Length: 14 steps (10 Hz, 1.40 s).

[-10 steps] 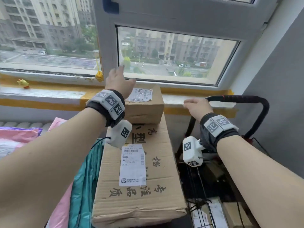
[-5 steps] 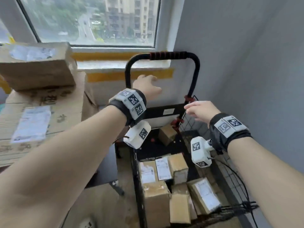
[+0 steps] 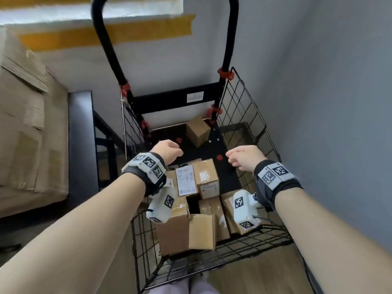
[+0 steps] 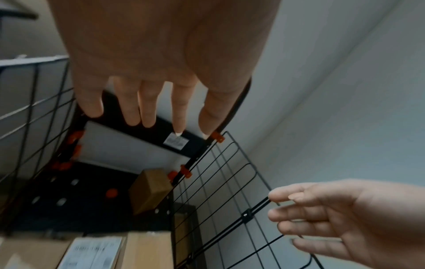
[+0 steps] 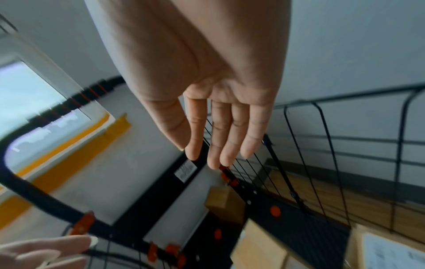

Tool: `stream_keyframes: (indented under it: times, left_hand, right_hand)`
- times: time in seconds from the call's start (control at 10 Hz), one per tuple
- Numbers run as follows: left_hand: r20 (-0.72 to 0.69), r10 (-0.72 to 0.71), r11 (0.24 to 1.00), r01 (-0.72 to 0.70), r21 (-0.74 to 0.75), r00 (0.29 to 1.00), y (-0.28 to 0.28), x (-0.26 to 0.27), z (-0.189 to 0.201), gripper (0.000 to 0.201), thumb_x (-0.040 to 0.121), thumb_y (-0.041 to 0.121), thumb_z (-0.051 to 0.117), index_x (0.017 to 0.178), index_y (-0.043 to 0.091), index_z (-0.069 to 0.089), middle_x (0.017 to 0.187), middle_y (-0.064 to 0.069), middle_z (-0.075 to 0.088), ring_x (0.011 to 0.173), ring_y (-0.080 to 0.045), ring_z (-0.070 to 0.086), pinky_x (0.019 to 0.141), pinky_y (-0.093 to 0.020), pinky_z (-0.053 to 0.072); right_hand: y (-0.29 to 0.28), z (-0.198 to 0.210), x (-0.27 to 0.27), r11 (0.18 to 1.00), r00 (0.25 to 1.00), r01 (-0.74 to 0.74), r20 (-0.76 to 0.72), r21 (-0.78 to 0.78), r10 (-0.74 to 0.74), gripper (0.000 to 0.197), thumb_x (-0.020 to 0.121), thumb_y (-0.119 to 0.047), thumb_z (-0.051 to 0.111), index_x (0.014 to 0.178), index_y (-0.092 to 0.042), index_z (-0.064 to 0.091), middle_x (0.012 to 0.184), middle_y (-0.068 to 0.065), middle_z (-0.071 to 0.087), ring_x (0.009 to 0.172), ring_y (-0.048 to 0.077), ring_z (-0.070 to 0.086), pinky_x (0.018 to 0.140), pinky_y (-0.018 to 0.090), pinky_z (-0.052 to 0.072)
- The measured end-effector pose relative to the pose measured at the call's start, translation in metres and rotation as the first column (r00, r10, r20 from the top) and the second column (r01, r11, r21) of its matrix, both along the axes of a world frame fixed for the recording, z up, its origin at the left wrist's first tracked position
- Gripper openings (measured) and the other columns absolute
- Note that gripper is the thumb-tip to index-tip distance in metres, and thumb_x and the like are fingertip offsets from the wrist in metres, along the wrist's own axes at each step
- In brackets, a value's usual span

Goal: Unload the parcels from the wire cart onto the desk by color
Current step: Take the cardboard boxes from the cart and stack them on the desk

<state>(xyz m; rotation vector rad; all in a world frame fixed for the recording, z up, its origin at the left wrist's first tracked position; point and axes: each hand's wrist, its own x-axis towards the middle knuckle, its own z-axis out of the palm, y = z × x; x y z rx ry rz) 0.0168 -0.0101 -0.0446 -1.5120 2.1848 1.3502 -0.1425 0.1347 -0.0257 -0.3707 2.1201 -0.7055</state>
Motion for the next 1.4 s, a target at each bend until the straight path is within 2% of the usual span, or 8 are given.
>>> stream_keyframes:
  times: [0.2,0.4,0.5,0.7,0.8,0.9,1.1,1.4]
  left_hand:
    - [0.134,0.221,0.959,-0.240,0.148,0.966,0.005,0.023,-0.093,0.032,0.090,0.019,0.058,0.118,0.005,0.062,0.121,-0.011,0.061,0.114,-0.028,0.055,0.088,-0.029,0.042]
    - [0.356,0.266,0.908,-0.357,0.220,0.896,0.013,0.050,-0.159,0.043,0.092,0.024,0.054,0.129,0.002,0.053,0.127,-0.014,0.057,0.114,-0.028,0.054,0.080,-0.026,0.037]
    - [0.400,0.283,0.883,-0.400,0.246,0.872,0.018,0.053,-0.177,0.042,0.092,0.025,0.053,0.127,0.001,0.053,0.101,-0.014,0.058,0.089,-0.028,0.056,0.073,-0.028,0.041]
    - [0.449,0.341,0.853,-0.473,0.222,0.826,0.020,0.060,-0.209,0.030,0.087,0.023,0.055,0.113,0.008,0.051,0.098,-0.012,0.061,0.085,-0.027,0.059,0.074,-0.029,0.045]
    - [0.477,0.223,0.878,-0.388,0.281,0.850,0.026,0.058,-0.204,0.033,0.091,0.020,0.053,0.122,0.006,0.055,0.114,-0.015,0.061,0.094,-0.027,0.057,0.076,-0.027,0.040]
    - [0.508,0.237,0.863,-0.420,0.281,0.828,0.024,0.058,-0.196,0.036,0.091,0.025,0.054,0.120,0.003,0.056,0.108,-0.014,0.061,0.094,-0.027,0.058,0.070,-0.026,0.042]
    - [0.405,0.400,0.770,-0.541,0.338,0.822,0.007,0.039,-0.144,0.045,0.095,0.034,0.048,0.125,-0.001,0.052,0.113,-0.019,0.062,0.089,-0.031,0.060,0.060,-0.030,0.051]
    - [0.202,0.510,0.798,-0.548,0.252,0.836,-0.020,0.009,-0.052,0.019,0.087,0.020,0.055,0.083,0.002,0.059,0.068,-0.009,0.063,0.054,-0.020,0.047,0.053,-0.025,0.041]
  right_hand:
    - [-0.010,-0.087,0.023,0.990,0.986,-0.056,0.164,0.128,0.035,0.026,0.091,-0.011,0.053,0.111,-0.001,0.066,0.116,0.021,0.065,0.081,0.019,0.060,0.085,0.035,0.052]
    - [-0.023,-0.164,0.057,0.934,0.903,-0.242,0.414,0.261,0.118,0.037,0.095,-0.011,0.048,0.129,0.003,0.052,0.136,0.020,0.052,0.127,0.030,0.049,0.105,0.035,0.039]
    - [-0.028,-0.197,0.071,0.883,0.872,-0.378,0.426,0.279,0.239,0.037,0.094,-0.011,0.049,0.127,0.004,0.054,0.133,0.020,0.054,0.126,0.031,0.050,0.105,0.035,0.041]
    - [-0.037,-0.227,0.090,0.868,0.825,-0.418,0.512,0.267,0.240,0.033,0.094,-0.008,0.046,0.124,0.005,0.055,0.109,0.015,0.056,0.095,0.022,0.058,0.083,0.032,0.048]
    - [-0.039,-0.231,0.093,0.885,0.818,-0.341,0.564,0.318,0.112,0.014,0.094,-0.013,0.049,0.103,-0.006,0.056,0.107,0.014,0.056,0.101,0.025,0.056,0.096,0.036,0.047]
    - [-0.040,-0.218,0.088,0.881,0.789,-0.324,0.612,0.345,0.051,0.018,0.094,-0.021,0.050,0.108,-0.009,0.055,0.104,0.012,0.062,0.097,0.024,0.059,0.086,0.032,0.048]
    - [-0.040,-0.177,0.066,0.928,0.780,-0.175,0.621,0.330,-0.073,0.049,0.096,-0.033,0.049,0.137,-0.008,0.045,0.134,0.021,0.054,0.112,0.031,0.057,0.109,0.045,0.037]
    - [-0.044,-0.098,0.031,0.969,0.846,0.180,0.477,0.167,-0.239,0.053,0.069,-0.042,0.070,0.112,-0.012,0.059,0.104,0.008,0.067,0.091,0.029,0.068,0.087,0.048,0.054]
